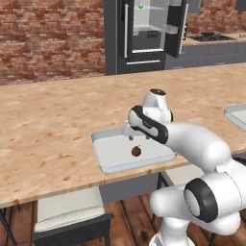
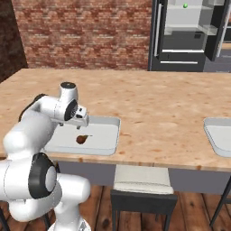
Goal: Place the cold items (corn and pear) from the fridge in one tupperware on the dining counter. Place the warm items (kebab skewer and hot dog) in the stove area in another tupperware.
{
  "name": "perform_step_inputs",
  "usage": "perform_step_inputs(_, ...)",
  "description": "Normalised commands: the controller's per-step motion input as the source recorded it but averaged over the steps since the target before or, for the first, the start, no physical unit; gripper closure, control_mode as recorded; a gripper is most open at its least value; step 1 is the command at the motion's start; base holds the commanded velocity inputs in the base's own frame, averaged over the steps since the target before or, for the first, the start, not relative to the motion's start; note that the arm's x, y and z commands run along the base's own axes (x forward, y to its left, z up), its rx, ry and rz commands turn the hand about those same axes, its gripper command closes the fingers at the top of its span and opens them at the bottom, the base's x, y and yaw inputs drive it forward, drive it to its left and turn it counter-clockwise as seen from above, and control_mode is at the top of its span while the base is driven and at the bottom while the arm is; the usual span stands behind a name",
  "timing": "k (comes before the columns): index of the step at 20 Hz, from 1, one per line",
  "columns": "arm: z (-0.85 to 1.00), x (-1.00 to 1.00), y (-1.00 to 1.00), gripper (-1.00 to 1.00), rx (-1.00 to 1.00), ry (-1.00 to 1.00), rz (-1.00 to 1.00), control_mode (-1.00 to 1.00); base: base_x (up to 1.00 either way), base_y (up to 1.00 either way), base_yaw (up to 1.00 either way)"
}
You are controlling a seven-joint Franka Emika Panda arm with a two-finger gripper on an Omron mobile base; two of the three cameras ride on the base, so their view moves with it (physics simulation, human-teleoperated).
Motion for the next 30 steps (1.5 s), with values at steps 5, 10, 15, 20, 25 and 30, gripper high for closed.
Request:
perform_step_inputs(5, 0.47, -0.86, -0.06, -1.0, 0.09, -0.27, -0.05, -1.0, 0.0, 0.0, 0.0)
perform_step_inputs(10, 0.35, -1.0, -0.22, -1.0, 0.06, -0.54, -0.16, -1.0, 0.0, 0.0, 0.0)
perform_step_inputs(15, 0.49, -0.82, -0.34, -1.0, 0.0, -0.33, -0.21, -1.0, 0.0, 0.0, 0.0)
perform_step_inputs(20, 0.49, -0.69, -0.33, -1.0, 0.0, -0.05, -0.13, -1.0, 0.0, 0.0, 0.0)
perform_step_inputs(25, 0.18, -0.63, -0.14, -1.0, -0.02, 0.0, 0.0, -1.0, 0.0, 0.0, 0.0)
perform_step_inputs(30, -0.1, -0.59, 0.0, -1.0, -0.07, 0.0, 0.0, -1.0, 0.0, 0.0, 0.0)
